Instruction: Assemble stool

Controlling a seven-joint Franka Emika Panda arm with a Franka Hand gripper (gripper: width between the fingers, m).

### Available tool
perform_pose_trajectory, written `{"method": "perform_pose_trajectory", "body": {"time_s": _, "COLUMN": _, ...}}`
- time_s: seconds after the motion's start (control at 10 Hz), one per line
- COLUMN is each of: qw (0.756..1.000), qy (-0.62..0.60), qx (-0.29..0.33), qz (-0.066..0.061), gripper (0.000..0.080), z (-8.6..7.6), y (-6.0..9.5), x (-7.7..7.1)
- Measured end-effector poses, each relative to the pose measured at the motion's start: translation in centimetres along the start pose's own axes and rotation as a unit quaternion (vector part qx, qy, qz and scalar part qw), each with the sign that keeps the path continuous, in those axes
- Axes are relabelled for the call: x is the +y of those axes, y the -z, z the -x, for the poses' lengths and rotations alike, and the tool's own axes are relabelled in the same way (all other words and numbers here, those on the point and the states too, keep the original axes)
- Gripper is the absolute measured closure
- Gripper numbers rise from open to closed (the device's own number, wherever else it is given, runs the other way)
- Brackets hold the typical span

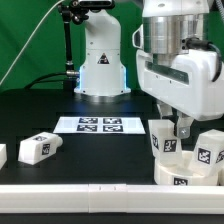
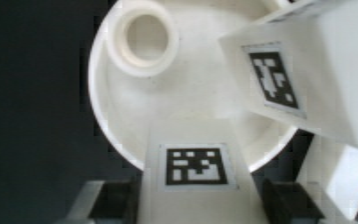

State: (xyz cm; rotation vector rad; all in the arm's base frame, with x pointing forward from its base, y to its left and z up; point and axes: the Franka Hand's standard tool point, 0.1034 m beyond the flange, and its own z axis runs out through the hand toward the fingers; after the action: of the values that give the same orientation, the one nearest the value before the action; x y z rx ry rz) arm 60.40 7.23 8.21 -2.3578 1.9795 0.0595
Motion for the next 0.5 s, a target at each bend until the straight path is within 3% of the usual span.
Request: {"method": "perform_pose_trajectory", "body": {"time_s": 0.5, "qw": 0.987, "qy": -0.158, "qx": -0.008, "qz": -0.005, "gripper": 0.0463, "z": 0.48, "y": 0.05, "x": -0.21}}
